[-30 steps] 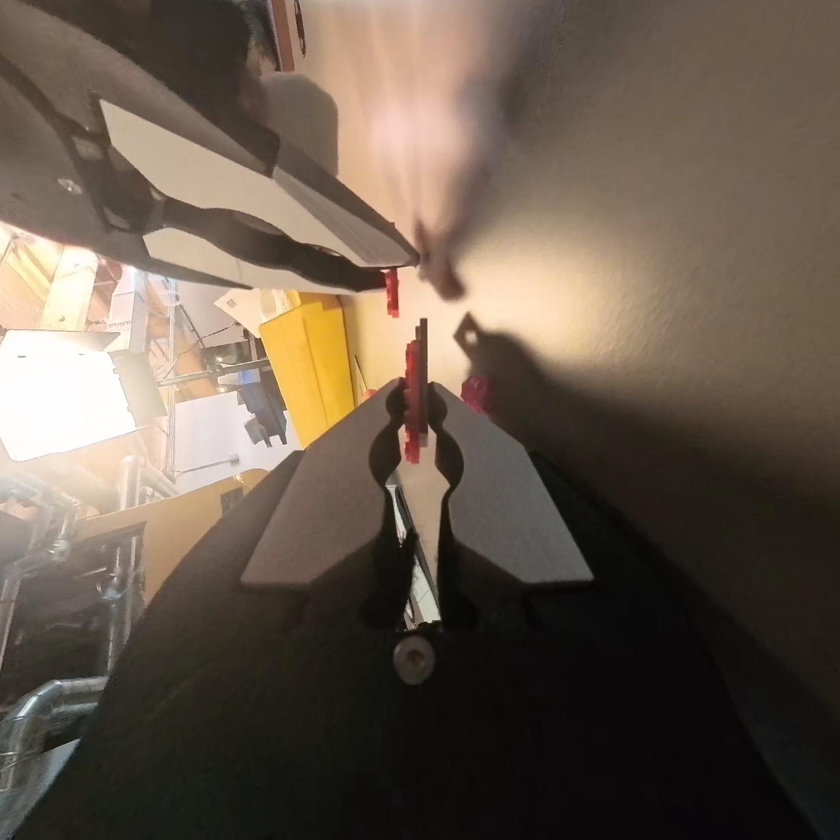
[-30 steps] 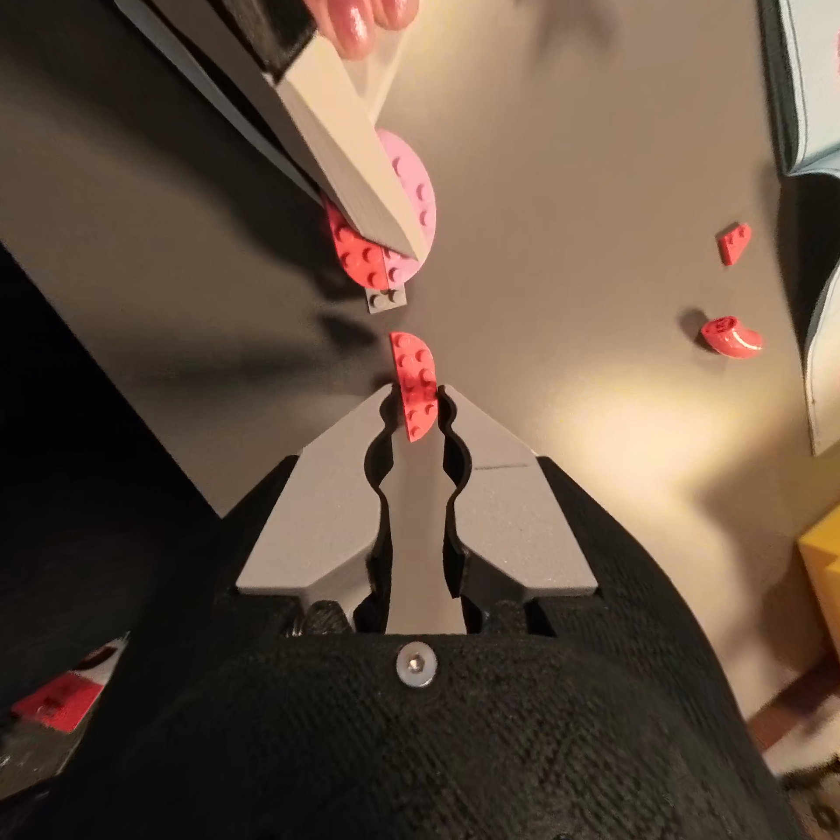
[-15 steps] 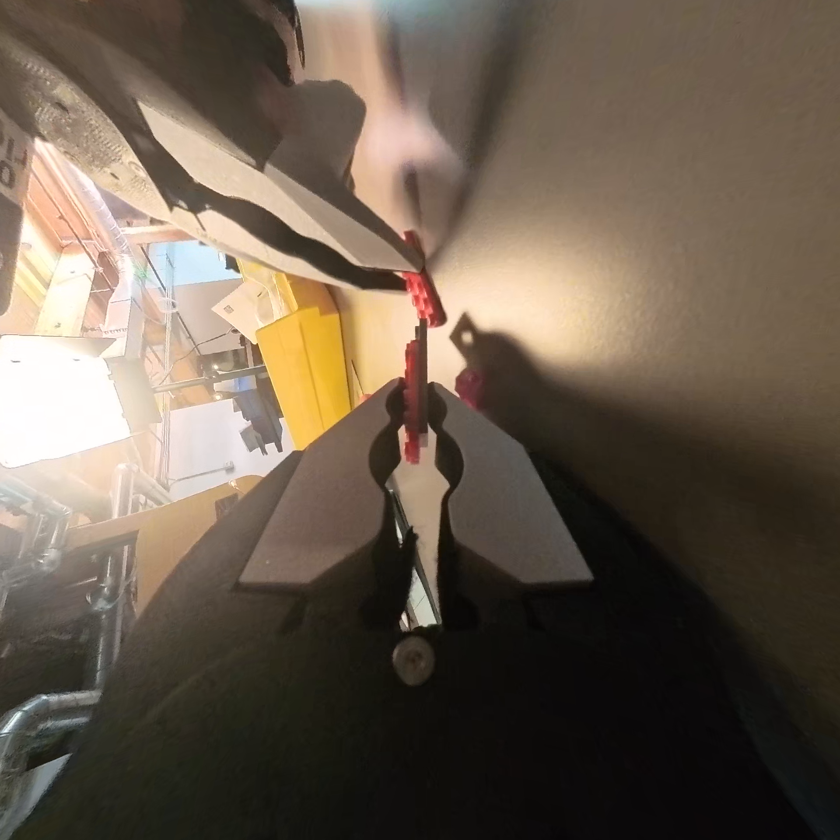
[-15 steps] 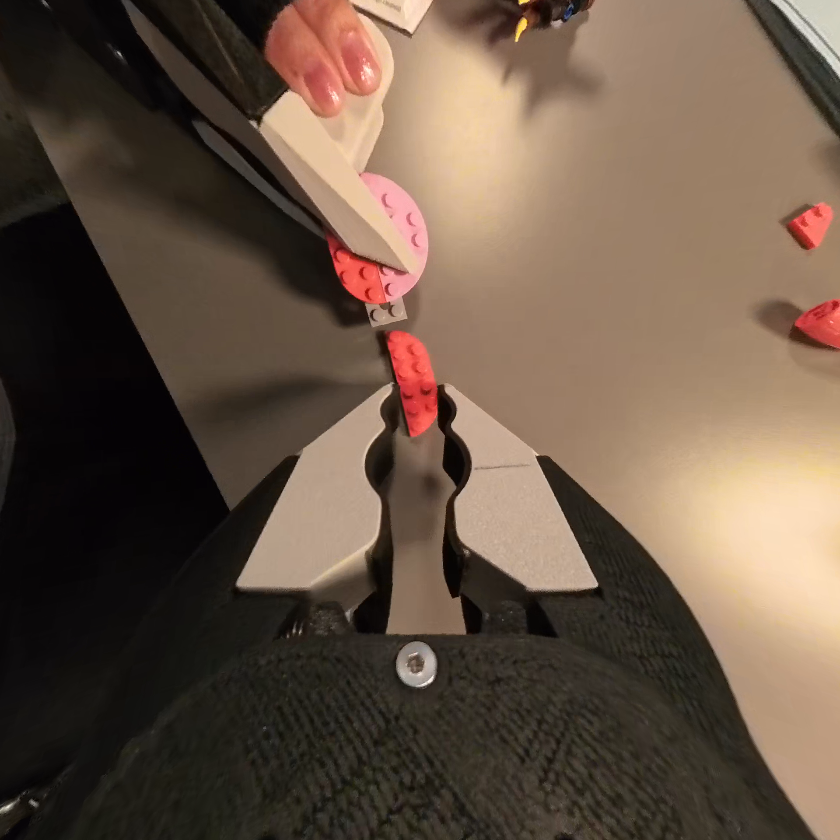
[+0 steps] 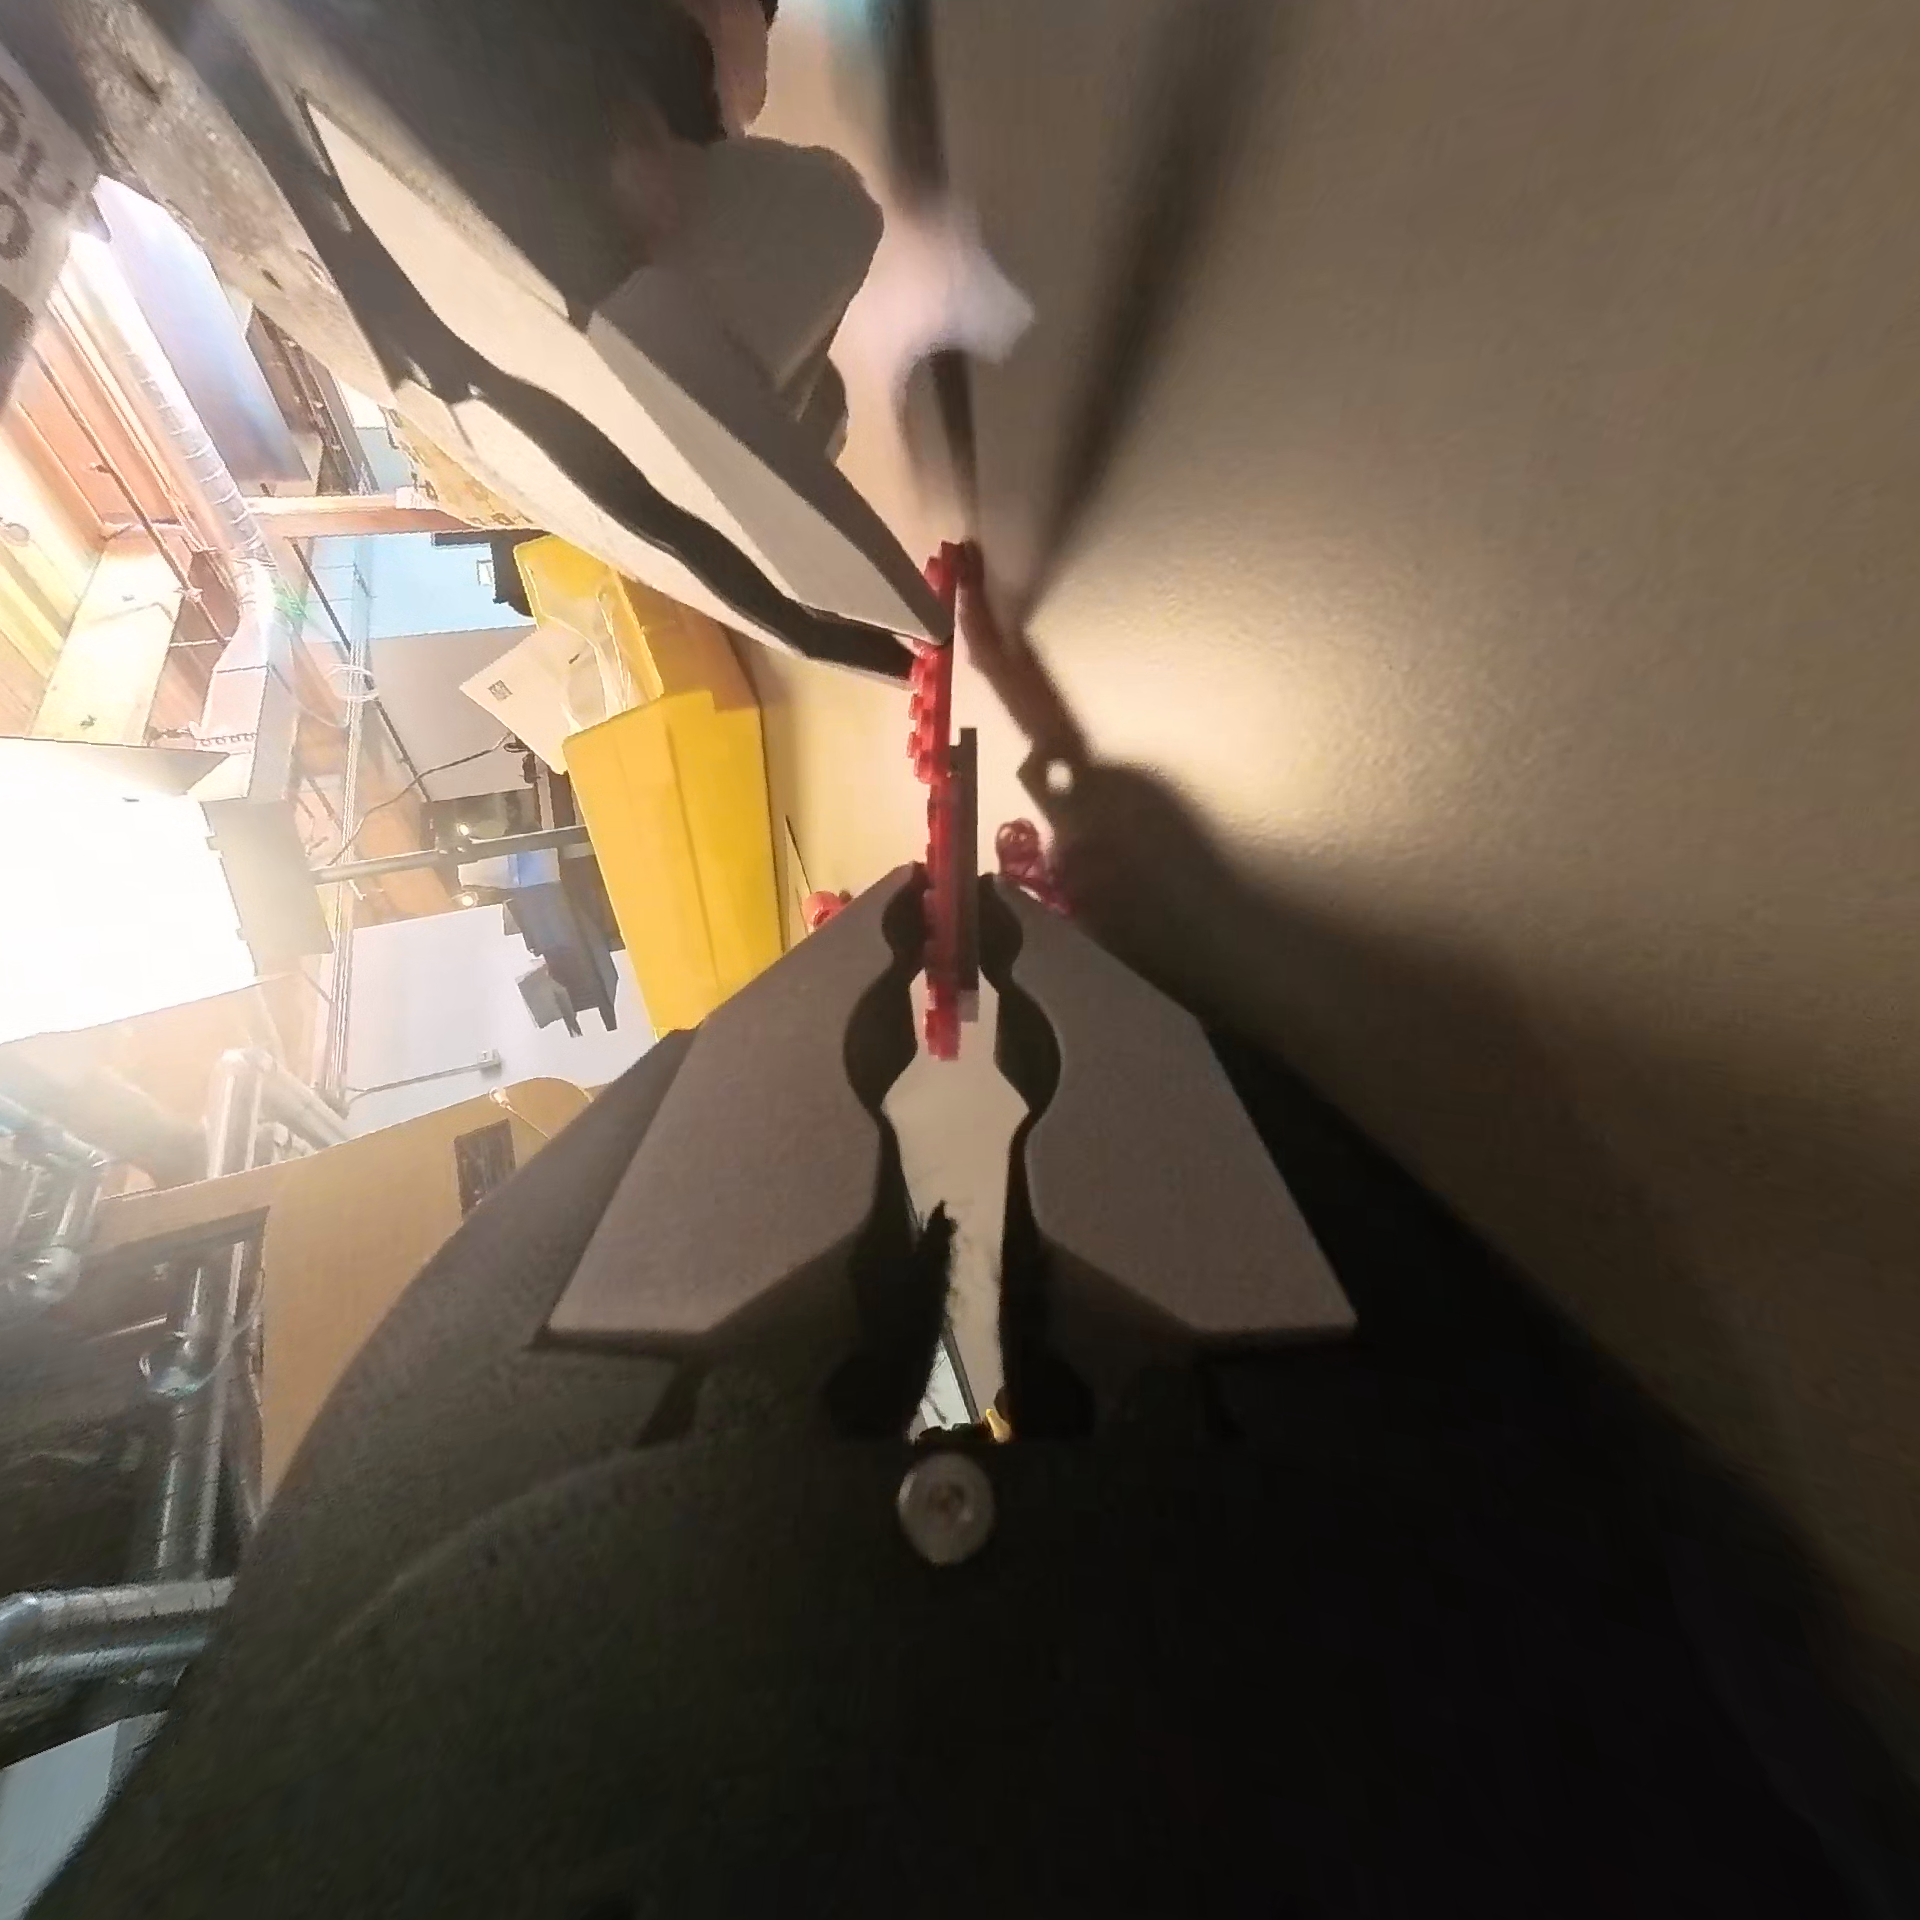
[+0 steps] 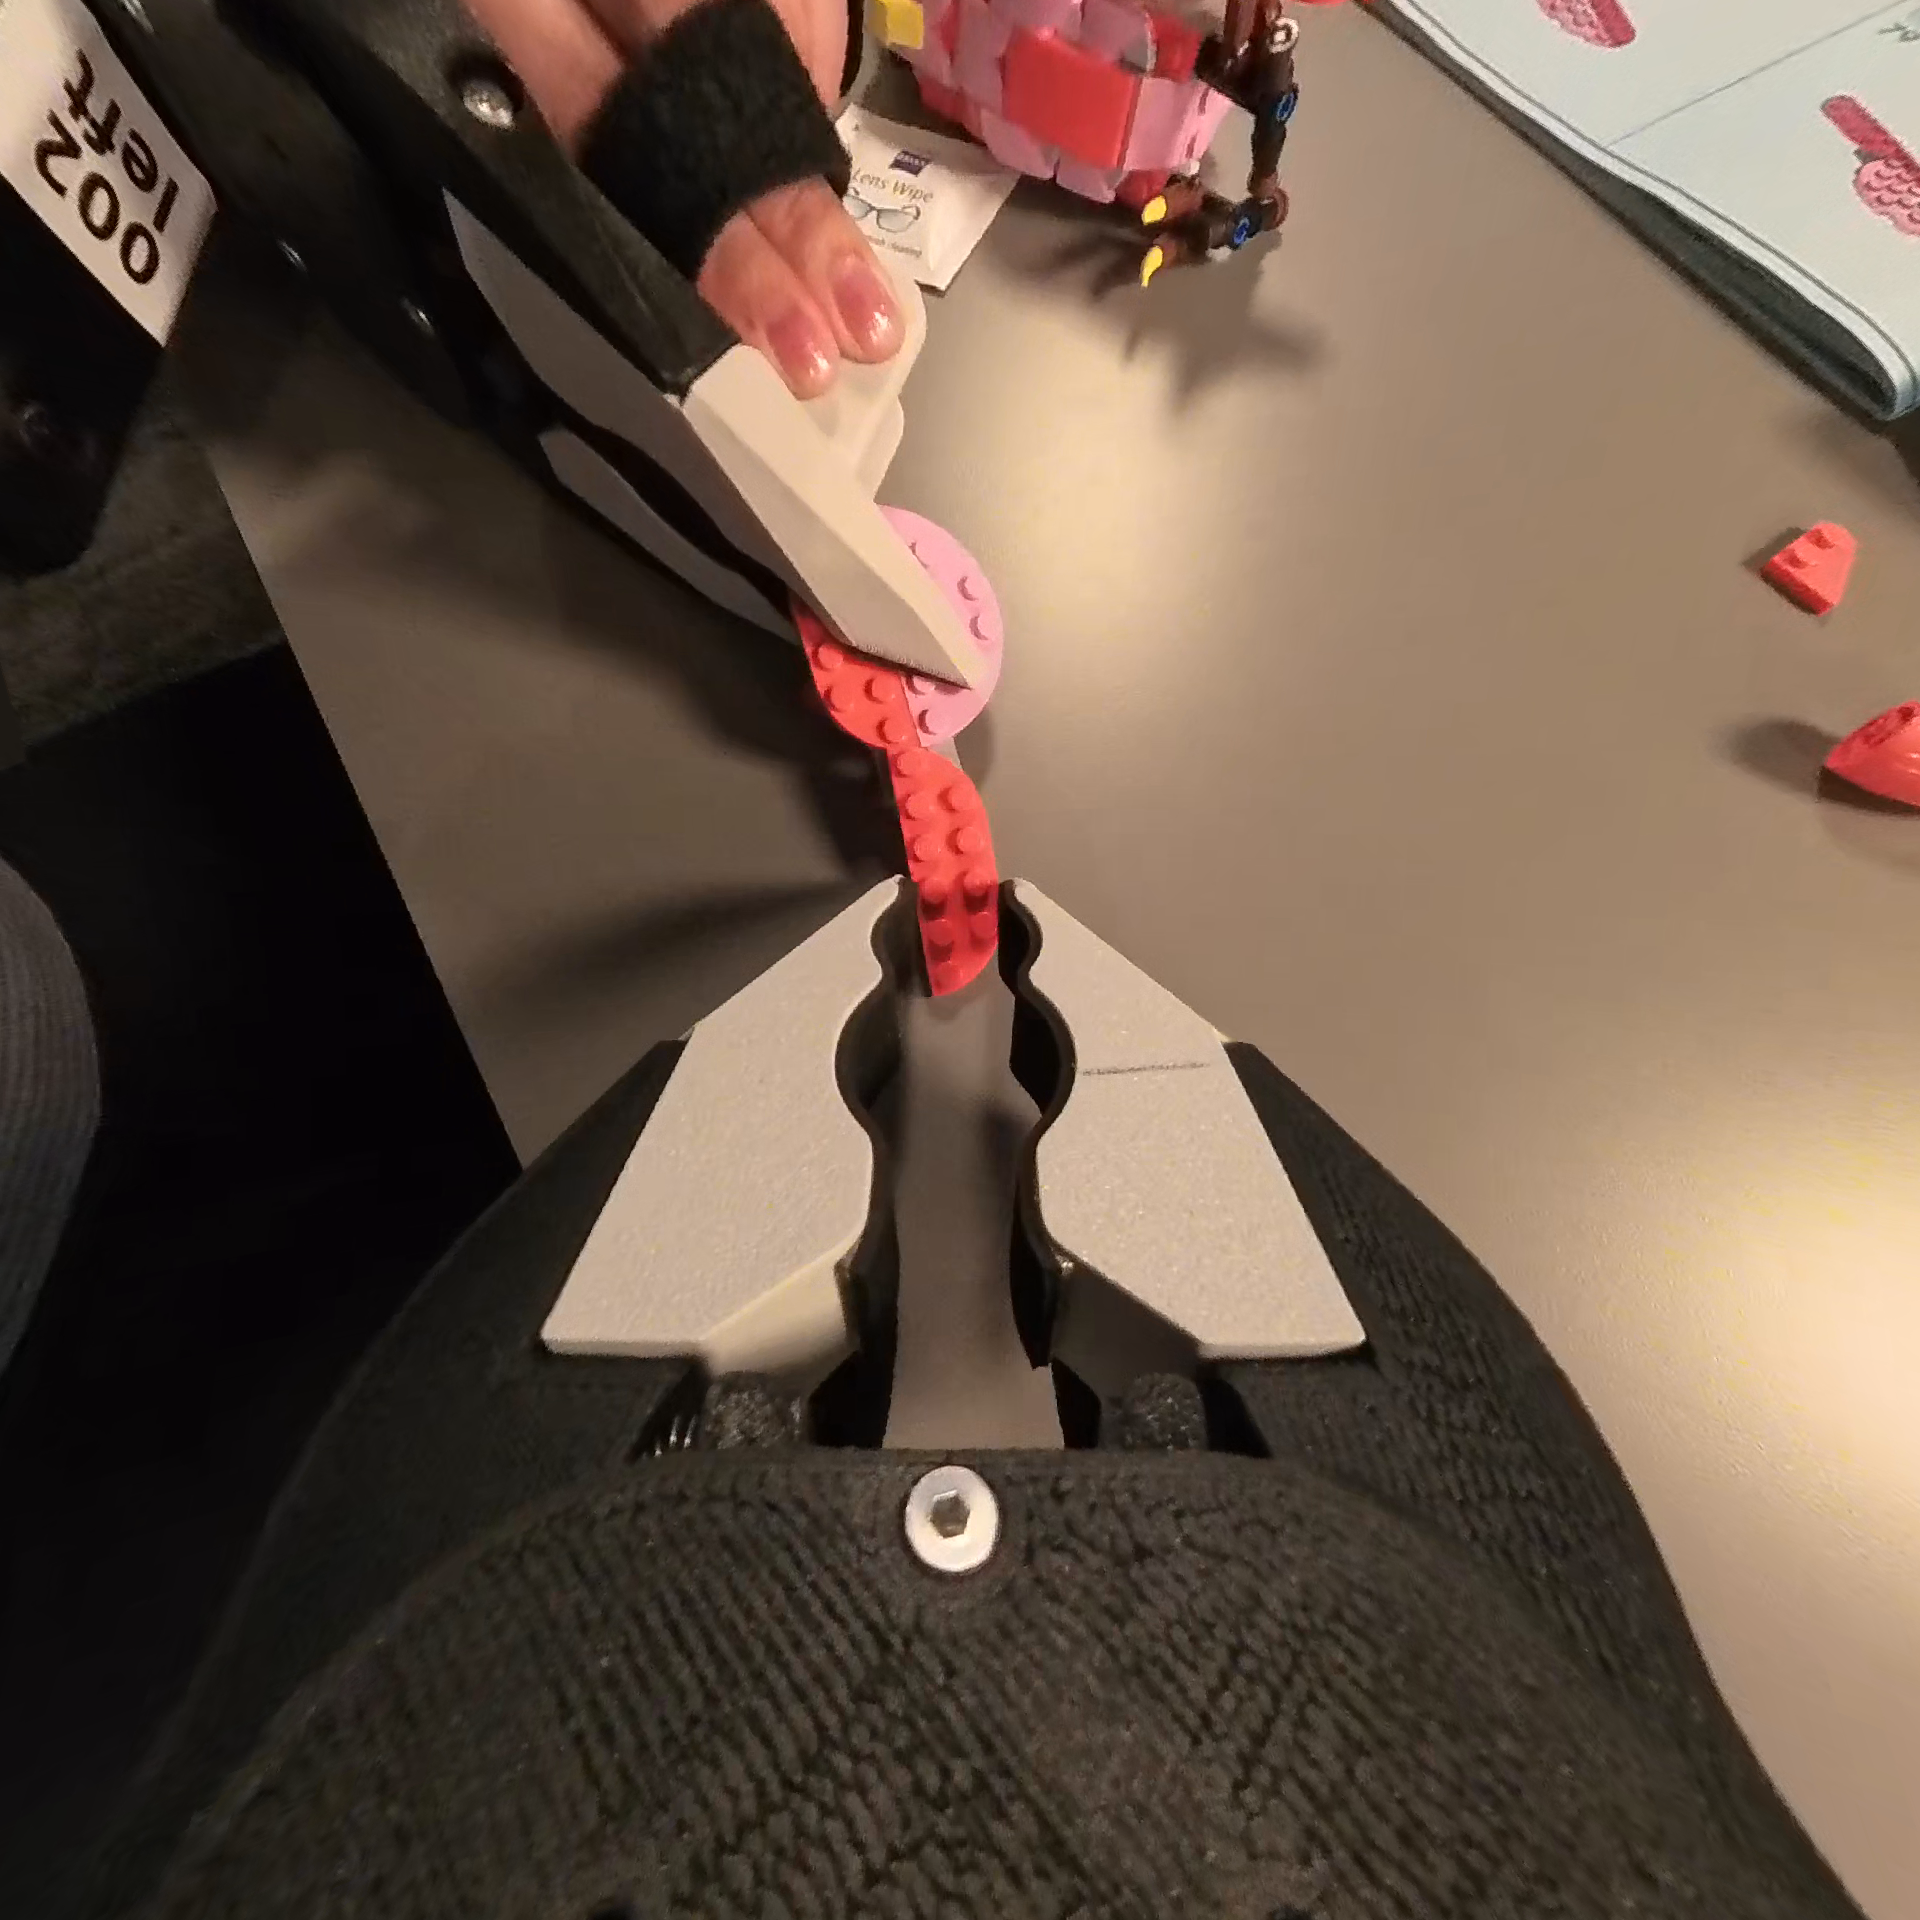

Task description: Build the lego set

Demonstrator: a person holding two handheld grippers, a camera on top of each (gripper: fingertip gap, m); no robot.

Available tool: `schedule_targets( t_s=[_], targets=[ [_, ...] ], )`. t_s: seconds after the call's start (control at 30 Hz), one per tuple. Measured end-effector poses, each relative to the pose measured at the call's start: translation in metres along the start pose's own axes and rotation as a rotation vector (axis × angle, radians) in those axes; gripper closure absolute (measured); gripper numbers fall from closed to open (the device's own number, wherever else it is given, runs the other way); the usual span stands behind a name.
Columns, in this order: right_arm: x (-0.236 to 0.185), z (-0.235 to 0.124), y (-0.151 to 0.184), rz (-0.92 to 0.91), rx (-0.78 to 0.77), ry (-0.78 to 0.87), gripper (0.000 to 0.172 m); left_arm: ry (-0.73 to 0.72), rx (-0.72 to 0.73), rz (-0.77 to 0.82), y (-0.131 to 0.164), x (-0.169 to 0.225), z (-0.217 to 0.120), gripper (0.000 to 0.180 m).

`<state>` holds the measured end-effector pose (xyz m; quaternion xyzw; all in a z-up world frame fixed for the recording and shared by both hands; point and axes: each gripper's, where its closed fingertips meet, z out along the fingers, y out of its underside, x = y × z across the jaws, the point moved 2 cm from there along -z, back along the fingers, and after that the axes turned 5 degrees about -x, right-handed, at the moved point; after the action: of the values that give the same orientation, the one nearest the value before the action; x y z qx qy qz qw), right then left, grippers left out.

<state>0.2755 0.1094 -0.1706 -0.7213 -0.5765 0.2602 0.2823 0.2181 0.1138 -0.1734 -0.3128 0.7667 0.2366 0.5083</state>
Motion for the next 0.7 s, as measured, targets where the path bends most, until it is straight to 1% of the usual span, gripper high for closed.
schedule_targets(
  t_s=[0.23, 0.33, 0.43, 0.5, 0.57, 0.63, 0.7],
  targets=[
    [-0.002, 0.003, 0.001, -0.099, -0.039, 0.068, 0.157, 0.006, 0.009, -0.004, -0.002, 0.001, 0.000, 0.174],
    [-0.003, 0.004, 0.002, -0.107, -0.047, 0.075, 0.149, 0.007, 0.007, -0.002, -0.002, 0.001, 0.000, 0.174],
    [-0.004, 0.002, 0.000, -0.125, -0.032, 0.117, 0.141, 0.009, 0.005, -0.003, -0.002, 0.001, 0.000, 0.174],
    [-0.005, 0.000, -0.002, -0.176, -0.028, 0.194, 0.138, 0.013, 0.003, -0.001, -0.003, 0.003, 0.001, 0.174],
    [-0.008, 0.000, -0.006, -0.272, -0.033, 0.318, 0.136, 0.014, 0.001, -0.006, -0.003, 0.002, 0.001, 0.174],
    [-0.012, 0.003, -0.007, -0.358, -0.055, 0.414, 0.137, 0.015, -0.005, -0.014, -0.002, 0.002, 0.002, 0.174],
    [-0.015, 0.006, -0.009, -0.400, -0.068, 0.481, 0.142, 0.015, -0.010, -0.018, -0.001, 0.002, 0.002, 0.174]
  ],
)
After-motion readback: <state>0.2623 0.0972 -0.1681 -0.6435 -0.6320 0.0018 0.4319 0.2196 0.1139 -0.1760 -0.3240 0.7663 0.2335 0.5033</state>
